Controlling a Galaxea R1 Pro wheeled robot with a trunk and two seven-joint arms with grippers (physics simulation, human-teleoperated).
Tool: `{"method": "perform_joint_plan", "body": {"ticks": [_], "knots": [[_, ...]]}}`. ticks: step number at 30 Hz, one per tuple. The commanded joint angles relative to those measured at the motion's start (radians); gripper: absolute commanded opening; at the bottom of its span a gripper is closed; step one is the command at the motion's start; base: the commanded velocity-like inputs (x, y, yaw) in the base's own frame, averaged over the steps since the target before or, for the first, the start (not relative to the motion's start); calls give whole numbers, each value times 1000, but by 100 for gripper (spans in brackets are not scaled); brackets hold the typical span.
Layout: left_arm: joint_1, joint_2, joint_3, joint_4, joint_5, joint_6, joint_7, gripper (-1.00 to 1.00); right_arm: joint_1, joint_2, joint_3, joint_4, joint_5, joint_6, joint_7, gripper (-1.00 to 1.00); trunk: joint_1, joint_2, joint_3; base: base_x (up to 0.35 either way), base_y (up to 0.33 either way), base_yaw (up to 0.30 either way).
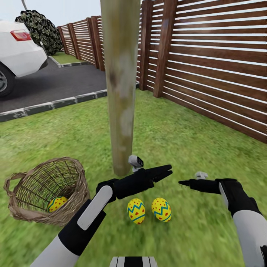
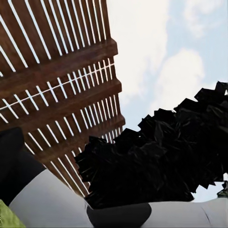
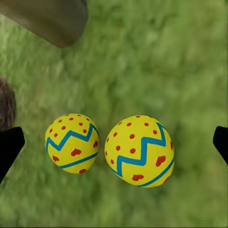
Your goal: Take the three Easter eggs out of the wicker basket on the lawn in the garden, then place them on the lawn next to a single tree (choose any tree) so that all three eggs are next to the same tree and none are left in the basket.
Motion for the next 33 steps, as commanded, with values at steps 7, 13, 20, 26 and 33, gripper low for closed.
{"method": "perform_joint_plan", "body": {"ticks": [7,13,20,26,33], "knots": [[-1,48,24,-28,18,55,-8,100,-1,66,7,-76,-109,-3,4,100,-3,1,26,-91,26,5],[-1,50,37,-30,19,63,-9,100,-1,68,8,-90,-110,-2,3,100,-6,3,50,-249,110,212],[0,55,35,-30,19,51,-13,100,-1,66,9,-91,-115,-2,5,100,-7,3,57,-21,9,290],[0,55,34,-26,19,50,-38,100,-1,67,9,-90,-115,-2,5,100,-7,3,57,0,113,291],[0,55,33,-25,19,50,-39,100,-1,67,9,-90,-117,-2,5,100,-7,3,57,0,294,291]]}}
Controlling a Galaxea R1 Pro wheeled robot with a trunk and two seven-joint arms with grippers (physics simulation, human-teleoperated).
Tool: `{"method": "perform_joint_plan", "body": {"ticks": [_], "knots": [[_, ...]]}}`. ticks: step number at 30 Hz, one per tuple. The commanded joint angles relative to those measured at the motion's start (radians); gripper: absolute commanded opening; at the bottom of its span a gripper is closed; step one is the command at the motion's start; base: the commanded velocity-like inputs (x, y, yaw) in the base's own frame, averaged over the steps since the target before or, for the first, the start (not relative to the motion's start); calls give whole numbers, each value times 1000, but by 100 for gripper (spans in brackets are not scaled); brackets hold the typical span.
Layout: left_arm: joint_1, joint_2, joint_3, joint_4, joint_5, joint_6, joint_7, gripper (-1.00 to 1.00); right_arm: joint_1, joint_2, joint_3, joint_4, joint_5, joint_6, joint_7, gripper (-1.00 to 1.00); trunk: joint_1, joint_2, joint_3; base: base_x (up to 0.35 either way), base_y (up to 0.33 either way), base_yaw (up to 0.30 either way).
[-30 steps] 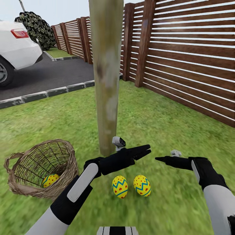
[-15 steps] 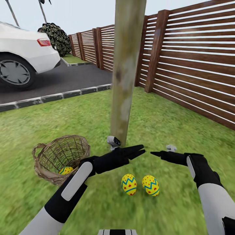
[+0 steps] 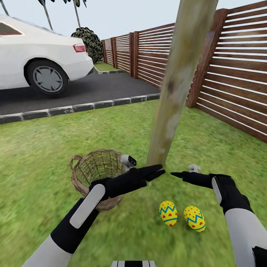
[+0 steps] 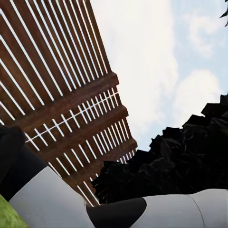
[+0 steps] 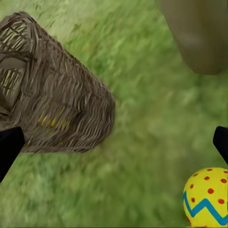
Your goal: Take the three Easter eggs out of the wicker basket on the lawn in the garden, then place them on the lawn next to a single tree (choose any tree) so that all three eggs are next to the same tree and none are left in the basket.
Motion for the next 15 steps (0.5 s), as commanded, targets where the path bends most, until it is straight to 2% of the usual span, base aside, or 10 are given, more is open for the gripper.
{"method": "perform_joint_plan", "body": {"ticks": [1,5,15], "knots": [[-1,0,0,1,6,6,0,100,-1,0,-4,-2,10,5,9,100,0,0,-1,0,192,273],[1,1,0,2,6,3,-2,100,-1,0,-4,-2,9,5,11,100,0,0,-1,0,40,68],[2,0,0,4,6,2,-1,100,-1,0,-4,-1,6,4,13,100,0,0,-1,0,26,2]]}}
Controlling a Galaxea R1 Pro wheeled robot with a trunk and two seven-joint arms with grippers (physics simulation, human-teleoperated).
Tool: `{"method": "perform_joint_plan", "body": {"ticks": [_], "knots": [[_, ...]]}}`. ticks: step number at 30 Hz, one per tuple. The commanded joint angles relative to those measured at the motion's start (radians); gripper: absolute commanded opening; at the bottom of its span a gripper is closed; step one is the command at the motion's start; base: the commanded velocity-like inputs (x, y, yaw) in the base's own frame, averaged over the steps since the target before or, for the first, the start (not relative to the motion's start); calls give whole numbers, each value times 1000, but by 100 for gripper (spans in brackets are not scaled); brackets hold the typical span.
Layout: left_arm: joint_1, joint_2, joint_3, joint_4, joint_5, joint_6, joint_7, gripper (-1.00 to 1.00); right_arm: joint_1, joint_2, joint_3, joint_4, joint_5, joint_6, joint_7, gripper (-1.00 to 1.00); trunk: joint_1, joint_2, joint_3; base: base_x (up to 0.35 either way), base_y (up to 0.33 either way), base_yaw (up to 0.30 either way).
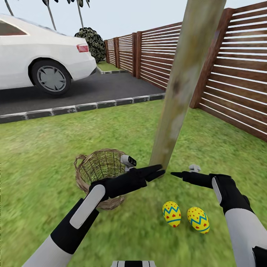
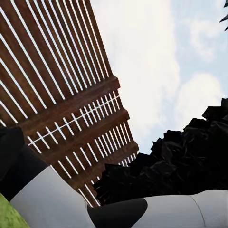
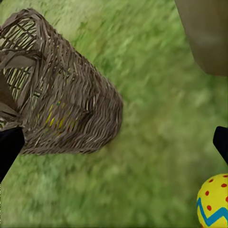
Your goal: Take the three Easter eggs out of the wicker basket on the lawn in the garden, then place them on the lawn next to a single tree (choose any tree) so that all three eggs are next to the same tree and none are left in the basket.
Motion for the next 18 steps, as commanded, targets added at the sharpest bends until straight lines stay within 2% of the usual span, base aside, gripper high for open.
{"method": "perform_joint_plan", "body": {"ticks": [1,5,18], "knots": [[-1,0,0,1,6,6,0,100,-1,0,-4,-1,10,5,9,100,0,0,-1,0,208,-43],[-1,-1,0,1,6,7,1,100,-1,0,-4,0,10,5,11,100,0,0,2,0,270,-138],[-1,-1,0,1,6,8,1,100,-1,0,-6,0,9,6,11,100,0,0,15,0,319,-225]]}}
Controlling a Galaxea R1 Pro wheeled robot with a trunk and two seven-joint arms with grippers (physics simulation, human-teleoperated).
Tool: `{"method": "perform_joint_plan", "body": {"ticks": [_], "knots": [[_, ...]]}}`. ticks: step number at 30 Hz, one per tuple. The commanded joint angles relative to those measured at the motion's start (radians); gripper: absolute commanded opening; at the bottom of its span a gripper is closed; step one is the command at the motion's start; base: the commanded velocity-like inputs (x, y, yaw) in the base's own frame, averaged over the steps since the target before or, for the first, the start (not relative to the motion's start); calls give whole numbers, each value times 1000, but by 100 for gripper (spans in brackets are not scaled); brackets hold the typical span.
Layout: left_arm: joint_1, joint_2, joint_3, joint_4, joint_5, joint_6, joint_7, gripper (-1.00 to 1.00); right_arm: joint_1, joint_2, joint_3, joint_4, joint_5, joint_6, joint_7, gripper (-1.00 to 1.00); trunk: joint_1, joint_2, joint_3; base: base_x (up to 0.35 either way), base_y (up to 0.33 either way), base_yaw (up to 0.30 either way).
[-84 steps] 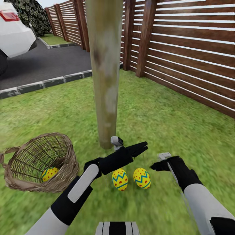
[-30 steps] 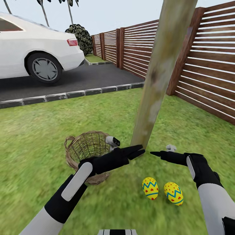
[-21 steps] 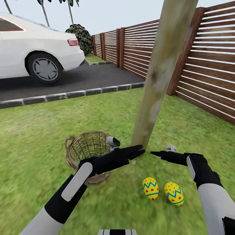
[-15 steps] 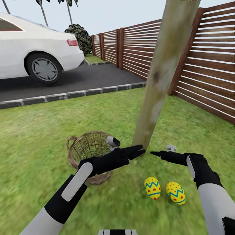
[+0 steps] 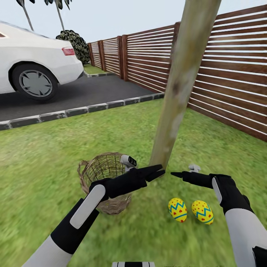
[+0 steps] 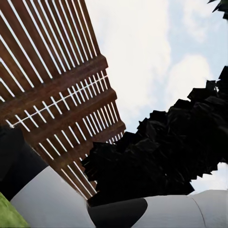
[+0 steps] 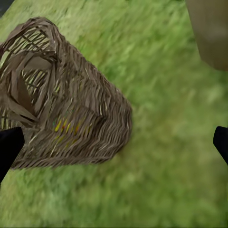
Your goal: Take the three Easter eggs out of the wicker basket on the lawn in the garden, then place them on the lawn next to a single tree (choose any tree) so that all three eggs are next to the same tree and none are left in the basket.
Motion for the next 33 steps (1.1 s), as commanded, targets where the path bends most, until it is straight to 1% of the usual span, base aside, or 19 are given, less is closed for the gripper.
{"method": "perform_joint_plan", "body": {"ticks": [1,14,20,27,29,31,32,33], "knots": [[0,0,0,0,6,6,0,100,-1,1,-4,-1,10,5,10,100,0,0,0,0,334,-228],[0,0,0,0,6,6,-1,100,-1,2,-4,-1,10,5,12,100,0,0,14,0,337,-224],[0,0,0,0,6,6,0,100,-1,2,-4,-1,10,5,13,100,0,0,15,0,334,-35],[0,3,2,2,7,5,-2,100,-1,0,-6,-7,8,7,14,100,0,0,15,0,71,0],[0,13,4,0,7,5,-3,100,-1,2,-4,-15,9,9,14,100,0,0,15,0,3,0],[0,24,8,0,7,5,-9,100,-1,3,2,-19,13,35,13,100,0,0,15,0,1,0],[0,26,14,0,7,5,-15,100,-1,5,8,-22,15,61,13,100,0,0,15,0,0,0],[0,27,28,0,8,5,-22,100,-1,8,25,-33,18,111,11,100,0,0,15,0,0,0]]}}
